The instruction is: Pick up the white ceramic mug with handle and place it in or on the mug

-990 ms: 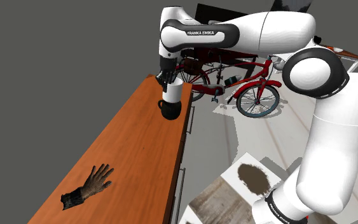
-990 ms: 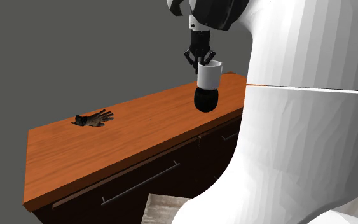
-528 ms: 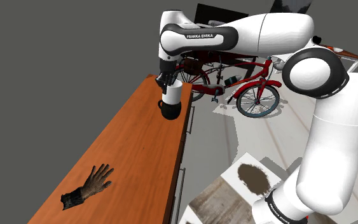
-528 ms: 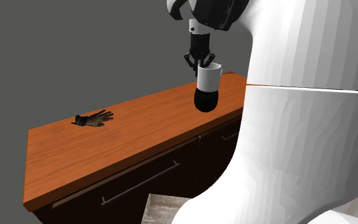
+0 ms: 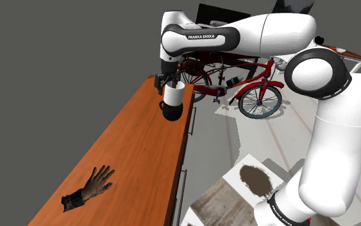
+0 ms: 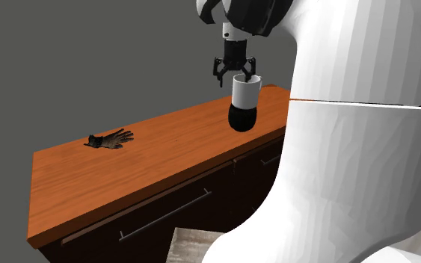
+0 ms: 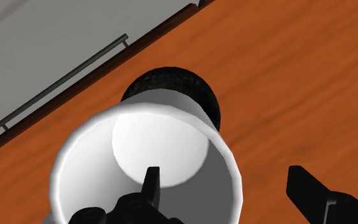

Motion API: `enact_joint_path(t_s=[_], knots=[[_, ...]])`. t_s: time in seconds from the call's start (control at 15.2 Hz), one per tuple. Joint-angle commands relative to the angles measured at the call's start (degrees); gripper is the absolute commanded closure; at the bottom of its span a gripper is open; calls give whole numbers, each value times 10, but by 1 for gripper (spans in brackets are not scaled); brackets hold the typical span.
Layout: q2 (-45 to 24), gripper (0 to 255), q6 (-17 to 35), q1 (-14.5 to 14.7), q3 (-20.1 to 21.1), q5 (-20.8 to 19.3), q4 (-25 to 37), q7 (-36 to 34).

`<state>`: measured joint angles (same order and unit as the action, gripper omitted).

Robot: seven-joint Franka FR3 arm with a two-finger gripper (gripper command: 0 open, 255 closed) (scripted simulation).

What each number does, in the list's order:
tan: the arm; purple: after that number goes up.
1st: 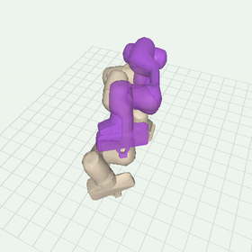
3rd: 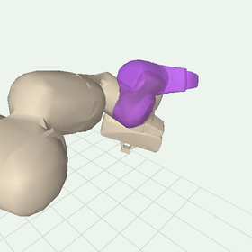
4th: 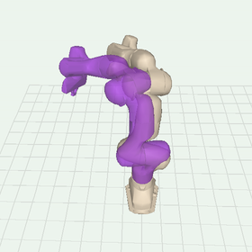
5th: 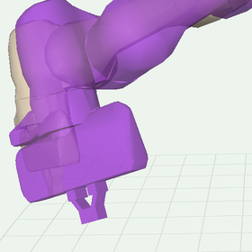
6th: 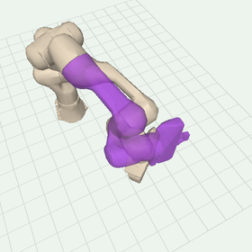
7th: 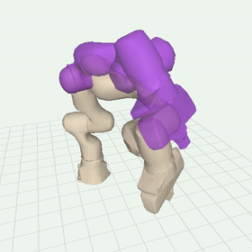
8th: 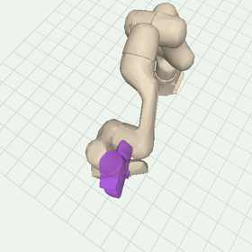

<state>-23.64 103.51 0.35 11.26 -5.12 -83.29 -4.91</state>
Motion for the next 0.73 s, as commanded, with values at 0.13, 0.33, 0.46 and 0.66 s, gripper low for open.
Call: enact_joint_path(t_s=[0.13, 0.33, 0.46, 0.66], knots=[[-2, 0, -58, 3, 1, 0, 60, 1], [-4, 0, -74, 4, 1, 0, 78, 2], [-4, 0, -74, 4, 1, 0, 78, 2], [-4, 0, -74, 4, 1, 0, 78, 2]])
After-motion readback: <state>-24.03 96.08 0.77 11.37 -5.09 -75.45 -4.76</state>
